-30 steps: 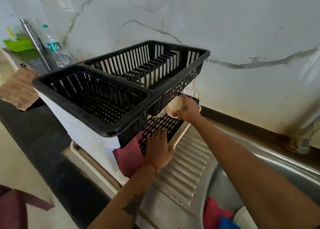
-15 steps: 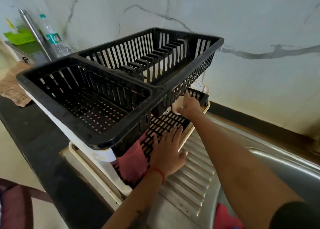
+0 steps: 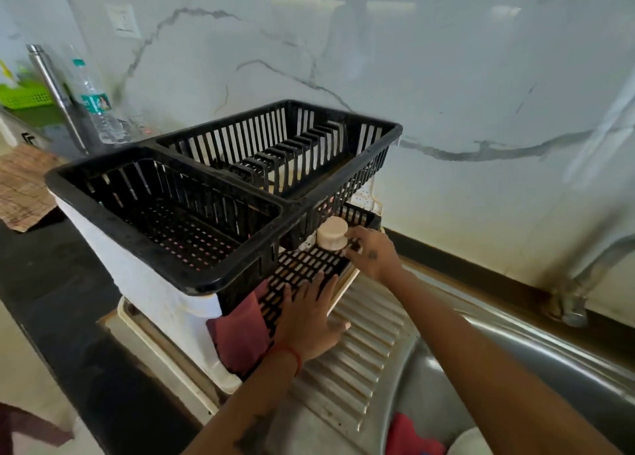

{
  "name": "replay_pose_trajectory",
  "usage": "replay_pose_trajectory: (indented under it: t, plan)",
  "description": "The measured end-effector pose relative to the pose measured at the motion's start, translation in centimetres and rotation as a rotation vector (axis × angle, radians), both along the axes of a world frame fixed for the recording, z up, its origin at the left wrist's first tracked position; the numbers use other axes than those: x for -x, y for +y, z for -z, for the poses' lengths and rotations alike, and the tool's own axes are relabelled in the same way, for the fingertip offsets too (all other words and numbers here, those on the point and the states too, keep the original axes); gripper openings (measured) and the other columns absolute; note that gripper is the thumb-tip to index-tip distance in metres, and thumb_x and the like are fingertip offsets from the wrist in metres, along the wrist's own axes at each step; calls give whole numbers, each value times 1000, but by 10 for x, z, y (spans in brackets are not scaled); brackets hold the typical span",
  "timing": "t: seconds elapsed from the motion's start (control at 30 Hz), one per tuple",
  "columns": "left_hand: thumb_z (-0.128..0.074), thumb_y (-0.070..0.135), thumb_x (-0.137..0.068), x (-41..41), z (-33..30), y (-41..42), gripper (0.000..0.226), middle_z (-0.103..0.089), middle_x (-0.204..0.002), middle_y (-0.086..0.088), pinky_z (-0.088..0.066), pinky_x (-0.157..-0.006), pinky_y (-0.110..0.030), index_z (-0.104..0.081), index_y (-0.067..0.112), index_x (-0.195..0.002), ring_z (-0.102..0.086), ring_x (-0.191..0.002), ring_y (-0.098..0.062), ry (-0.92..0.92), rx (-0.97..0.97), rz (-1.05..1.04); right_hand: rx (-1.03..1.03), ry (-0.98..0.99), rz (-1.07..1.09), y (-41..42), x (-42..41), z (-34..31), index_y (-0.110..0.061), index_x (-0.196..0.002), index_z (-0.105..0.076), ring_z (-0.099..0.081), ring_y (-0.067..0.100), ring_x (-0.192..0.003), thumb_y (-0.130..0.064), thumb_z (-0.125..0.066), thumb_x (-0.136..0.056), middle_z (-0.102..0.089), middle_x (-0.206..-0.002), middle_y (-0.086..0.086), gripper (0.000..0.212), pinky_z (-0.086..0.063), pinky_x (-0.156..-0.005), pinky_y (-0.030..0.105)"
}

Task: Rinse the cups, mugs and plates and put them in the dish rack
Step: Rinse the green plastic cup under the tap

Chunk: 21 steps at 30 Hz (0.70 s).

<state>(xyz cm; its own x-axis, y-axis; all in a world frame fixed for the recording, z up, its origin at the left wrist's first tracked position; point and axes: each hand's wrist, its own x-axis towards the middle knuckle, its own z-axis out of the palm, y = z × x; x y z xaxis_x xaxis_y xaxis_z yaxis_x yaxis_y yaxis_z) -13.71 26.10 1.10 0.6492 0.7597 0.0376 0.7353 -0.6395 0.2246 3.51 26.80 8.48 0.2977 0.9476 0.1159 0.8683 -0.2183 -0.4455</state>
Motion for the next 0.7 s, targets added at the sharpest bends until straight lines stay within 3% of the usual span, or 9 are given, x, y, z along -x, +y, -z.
replay_pose_trajectory:
  t: [0.1, 0.23, 0.33, 0.43, 0.53, 0.6, 0.7]
  plan:
    - [-48, 62, -87, 3, -7, -8, 82, -5, -161, -5, 6, -115, -54, -11, 30, -152, -9, -147, -24, -1, -33, 28, -39, 7, -5, -49, -7, -8, -17, -119, -64, -60, 23, -110, -22, -66, -86, -66, -120, 6, 33, -47, -92, 31]
    - [-50, 59, -89, -2, -15, -45, 75, -5, -161, -5, 8, -117, -50, -21, 28, -151, -5, -147, -26, -155, 38, 69, -28, 55, 25, -128, -13, -5, -19, -115, -65, -62, 21, -105, -24, -67, -86, -66, -117, 3, 29, -48, -91, 32]
    - [-52, 52, -91, -13, -14, -90, 69, -12, -160, -1, 2, -119, -45, -26, 28, -149, -7, -147, -17, -249, 89, 133, -30, 134, 78, -191, -15, 5, -21, -112, -65, -62, 18, -101, -23, -68, -87, -66, -114, 1, 26, -48, -89, 31]
    - [-57, 44, -91, -23, -7, -131, 67, -27, -155, -3, -16, -117, -43, -31, 23, -148, -21, -144, -19, -326, 200, 241, -61, 185, 197, -251, -15, 23, -22, -117, -65, -62, 15, -103, -26, -68, -87, -65, -116, -3, 30, -49, -89, 30]
    - [-58, 48, -89, -21, 12, -168, 71, -25, -156, -3, -15, -118, -40, -27, 26, -149, -21, -144, -17, -206, 287, 288, -74, 236, 370, -307, -13, 56, -13, -123, -60, -60, 21, -112, -23, -71, -85, -64, -122, 3, 41, -45, -93, 30]
    - [-57, 54, -87, -13, 29, -187, 78, -17, -160, -2, 0, -119, -42, -21, 28, -151, -14, -146, -17, -12, 297, 310, 62, 266, 462, -338, -11, 81, -8, -134, -49, -53, 25, -122, -26, -71, -85, -57, -133, 9, 57, -36, -99, 27]
    - [-55, 61, -84, -3, 43, -200, 85, -18, -160, 3, 19, -113, -47, -15, 28, -152, -15, -146, -12, 178, 143, 378, 317, 305, 438, -370, -8, 114, -11, -148, -27, -37, 23, -136, -37, -63, -90, -37, -150, 9, 73, -24, -108, 26]
